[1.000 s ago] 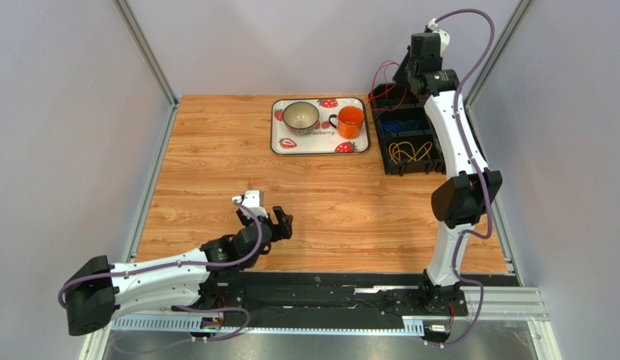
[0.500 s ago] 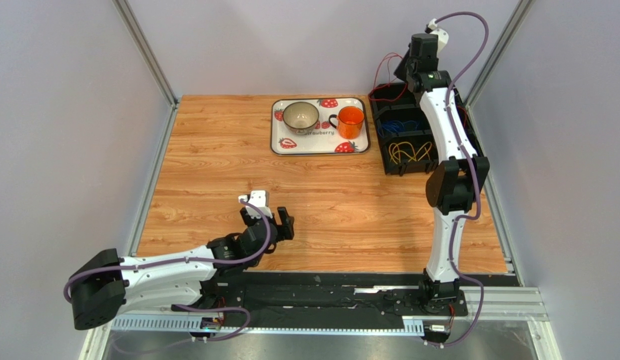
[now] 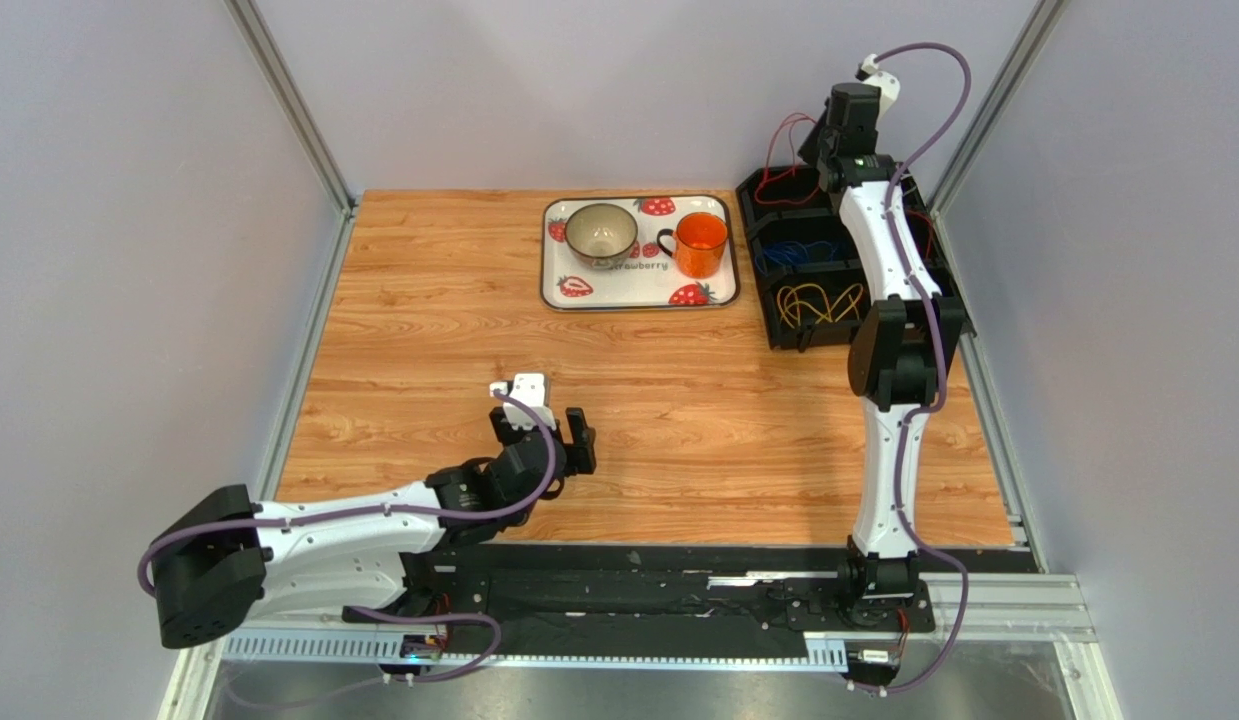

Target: Untangle the cables

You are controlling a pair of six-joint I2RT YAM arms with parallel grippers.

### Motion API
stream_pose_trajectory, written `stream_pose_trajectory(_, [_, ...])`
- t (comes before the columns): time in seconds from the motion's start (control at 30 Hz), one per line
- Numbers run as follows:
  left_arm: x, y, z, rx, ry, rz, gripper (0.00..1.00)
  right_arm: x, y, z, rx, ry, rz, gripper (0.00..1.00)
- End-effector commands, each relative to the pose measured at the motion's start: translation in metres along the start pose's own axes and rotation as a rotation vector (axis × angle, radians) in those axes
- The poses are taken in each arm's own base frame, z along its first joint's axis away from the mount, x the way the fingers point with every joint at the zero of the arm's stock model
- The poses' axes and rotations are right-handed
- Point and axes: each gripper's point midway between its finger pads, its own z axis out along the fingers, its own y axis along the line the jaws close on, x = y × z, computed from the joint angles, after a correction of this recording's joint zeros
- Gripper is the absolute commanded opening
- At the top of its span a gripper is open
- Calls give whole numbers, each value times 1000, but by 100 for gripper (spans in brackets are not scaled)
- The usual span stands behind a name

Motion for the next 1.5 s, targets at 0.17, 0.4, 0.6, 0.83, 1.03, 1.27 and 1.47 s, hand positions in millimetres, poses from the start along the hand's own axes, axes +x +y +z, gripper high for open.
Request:
stream_pose_trajectory(0.17, [-16,-16,4,8,-21,15,86,-20,-1,22,-23,-112,-22,0])
stream_pose_trajectory(0.4, [-16,-18,5,5,-18,22,86,-8,-10,35,-4,-118,-44,0])
stream_pose_trajectory(0.6, [-17,-19,6,5,-18,28,86,-3,-25,39,59,-130,-48,0])
stream_pose_trajectory(0.83, [-16,-18,6,2,-17,27,86,-4,-40,41,118,-142,-27,2])
stream_pose_trajectory(1.03, [-16,-17,5,2,-17,24,86,-9,-46,44,155,-166,-45,32])
stream_pose_trajectory(1.27, [-17,-17,5,0,-20,21,86,-4,-47,41,154,-140,-30,56])
stream_pose_trajectory(1.47, [-17,-17,5,3,-20,19,86,-21,-29,19,88,-140,21,54])
